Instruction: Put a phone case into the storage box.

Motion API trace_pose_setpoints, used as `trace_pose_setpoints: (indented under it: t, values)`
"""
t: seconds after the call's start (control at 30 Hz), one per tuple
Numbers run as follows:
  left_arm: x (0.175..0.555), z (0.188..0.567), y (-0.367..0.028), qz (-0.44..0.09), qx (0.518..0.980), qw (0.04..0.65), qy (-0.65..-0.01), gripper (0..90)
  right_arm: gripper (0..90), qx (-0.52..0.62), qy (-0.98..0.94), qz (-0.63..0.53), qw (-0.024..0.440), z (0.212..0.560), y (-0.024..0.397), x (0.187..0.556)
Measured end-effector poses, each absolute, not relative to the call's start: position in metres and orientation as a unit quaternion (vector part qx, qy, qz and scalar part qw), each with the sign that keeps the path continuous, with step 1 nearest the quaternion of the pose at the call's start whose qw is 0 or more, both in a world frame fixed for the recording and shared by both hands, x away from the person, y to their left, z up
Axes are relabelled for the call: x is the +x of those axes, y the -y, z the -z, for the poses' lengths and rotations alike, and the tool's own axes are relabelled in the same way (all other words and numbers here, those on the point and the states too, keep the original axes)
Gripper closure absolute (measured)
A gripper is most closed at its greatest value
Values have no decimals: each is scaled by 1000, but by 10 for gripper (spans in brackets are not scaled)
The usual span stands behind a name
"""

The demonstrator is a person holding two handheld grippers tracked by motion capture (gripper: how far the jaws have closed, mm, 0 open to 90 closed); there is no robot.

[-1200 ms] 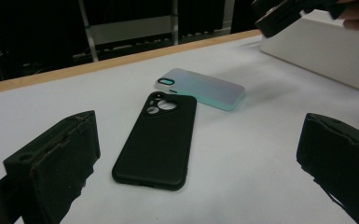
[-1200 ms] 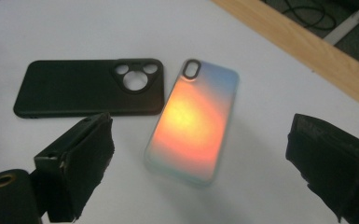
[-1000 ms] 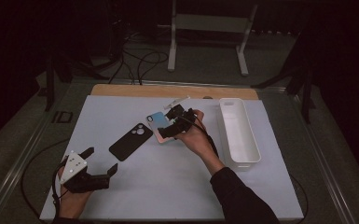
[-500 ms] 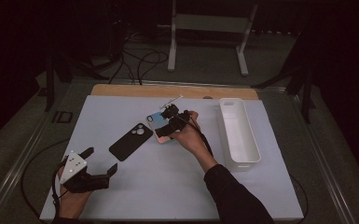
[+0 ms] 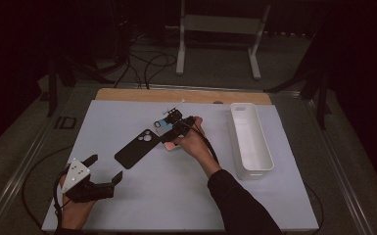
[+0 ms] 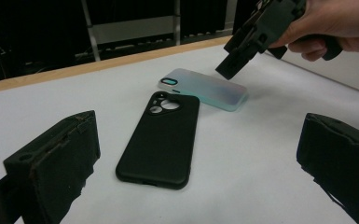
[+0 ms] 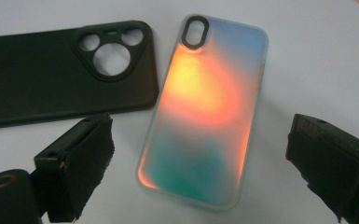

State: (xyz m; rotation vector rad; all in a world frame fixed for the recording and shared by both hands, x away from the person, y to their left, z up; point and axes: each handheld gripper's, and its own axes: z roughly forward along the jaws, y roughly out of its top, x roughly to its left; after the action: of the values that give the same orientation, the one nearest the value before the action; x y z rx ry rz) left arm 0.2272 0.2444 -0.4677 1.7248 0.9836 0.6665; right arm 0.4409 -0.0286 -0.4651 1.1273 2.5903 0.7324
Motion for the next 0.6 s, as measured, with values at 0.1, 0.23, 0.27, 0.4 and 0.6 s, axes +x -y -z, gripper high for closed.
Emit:
trace_pose_setpoints:
  t: [0.1, 0.23, 0.27, 0.4, 0.6]
  values:
    - [227, 468, -245, -276, 712, 502, -407, 0, 73, 389, -883, -240, 110, 470, 28, 445]
    - [227, 468, -245, -275, 712, 502, -407, 0, 73, 397, -882, -232, 105, 476, 28, 448]
    - [227, 468, -245, -275, 712, 502, -407, 0, 73, 398, -883, -227, 104, 477, 28, 449]
    - [227, 467, -245, -275, 711, 503, -407, 0, 73, 405, -882, -220, 99, 484, 25, 451]
    - [227, 467, -246, -275, 711, 503, -408, 0, 73, 403, -885, -210, 98, 489, 21, 452]
